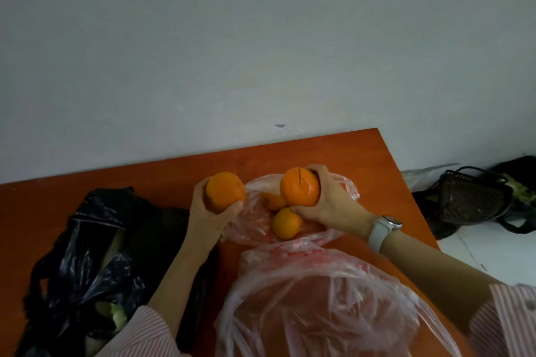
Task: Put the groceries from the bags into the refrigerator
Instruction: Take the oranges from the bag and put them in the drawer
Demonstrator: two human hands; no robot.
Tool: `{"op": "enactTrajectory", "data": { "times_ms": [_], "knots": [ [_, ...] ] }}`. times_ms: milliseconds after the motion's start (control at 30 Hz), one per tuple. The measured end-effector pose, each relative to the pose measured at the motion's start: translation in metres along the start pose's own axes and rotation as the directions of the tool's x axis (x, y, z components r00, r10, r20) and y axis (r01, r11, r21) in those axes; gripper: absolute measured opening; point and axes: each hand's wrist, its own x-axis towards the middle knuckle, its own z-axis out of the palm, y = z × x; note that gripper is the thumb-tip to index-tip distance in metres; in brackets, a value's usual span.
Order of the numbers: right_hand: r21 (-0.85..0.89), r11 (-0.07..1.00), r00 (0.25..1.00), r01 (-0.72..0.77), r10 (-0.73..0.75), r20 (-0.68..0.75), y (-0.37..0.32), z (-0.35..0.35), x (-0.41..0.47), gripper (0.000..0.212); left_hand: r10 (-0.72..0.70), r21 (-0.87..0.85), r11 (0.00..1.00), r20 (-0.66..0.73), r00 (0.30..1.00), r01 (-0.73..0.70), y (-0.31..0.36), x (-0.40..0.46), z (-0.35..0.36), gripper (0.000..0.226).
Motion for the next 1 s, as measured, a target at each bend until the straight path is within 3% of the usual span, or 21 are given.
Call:
{"op": "enactTrajectory", "data": {
  "times_ms": [167, 267, 467, 533, 567, 700, 767, 867, 1000],
  "knots": [
    [0.418, 0.907, 0.976, 0.046, 0.047, -0.211, -0.045, -0.016, -0.044, 0.072, 0.112, -0.122, 0.987, 0.09, 0.99, -0.101, 0.042, -0.021, -0.005, 0.072],
    [0.721, 0.688, 0.969, 0.078, 0.118, -0.218, -0.068, -0.018, -0.086, 0.068, 0.191, -0.106, 0.979, 0.201, 0.961, -0.172, 0.061, -0.045, -0.005, 0.074],
    [0.934, 0.318, 0.907, 0.163, 0.324, -0.268, -0.071, 0.003, -0.214, 0.051, 0.222, -0.042, 0.973, 0.447, 0.867, -0.228, 0.072, -0.128, 0.003, 0.068],
    [0.911, 0.368, 0.832, 0.185, 0.434, -0.344, -0.065, 0.008, -0.264, 0.021, 0.238, -0.065, 0.968, 0.55, 0.801, -0.243, 0.076, -0.158, 0.017, 0.065],
    [0.883, 0.434, 0.787, 0.18, 0.475, -0.394, -0.062, 0.008, -0.29, 0.018, 0.251, -0.075, 0.963, 0.605, 0.756, -0.259, 0.079, -0.173, 0.028, 0.063],
    [0.749, 0.658, 0.59, 0.078, 0.575, -0.567, -0.049, 0.01, -0.407, 0.036, 0.29, -0.121, 0.937, 0.792, 0.537, -0.327, 0.092, -0.255, 0.078, 0.062],
    [0.668, 0.743, 0.485, -0.041, 0.599, -0.637, -0.042, 0.013, -0.471, 0.052, 0.299, -0.162, 0.932, 0.851, 0.431, -0.325, 0.097, -0.306, 0.102, 0.062],
    [0.579, 0.781, 0.336, -0.234, 0.624, -0.705, -0.035, 0.023, -0.564, 0.056, 0.328, -0.229, 0.908, 0.909, 0.257, -0.351, 0.101, -0.384, 0.137, 0.065],
    [0.557, 0.764, 0.143, -0.327, 0.622, -0.77, -0.03, 0.042, -0.693, 0.053, 0.329, -0.288, 0.864, 0.944, 0.029, -0.414, 0.106, -0.503, 0.183, 0.067]
  ]
}}
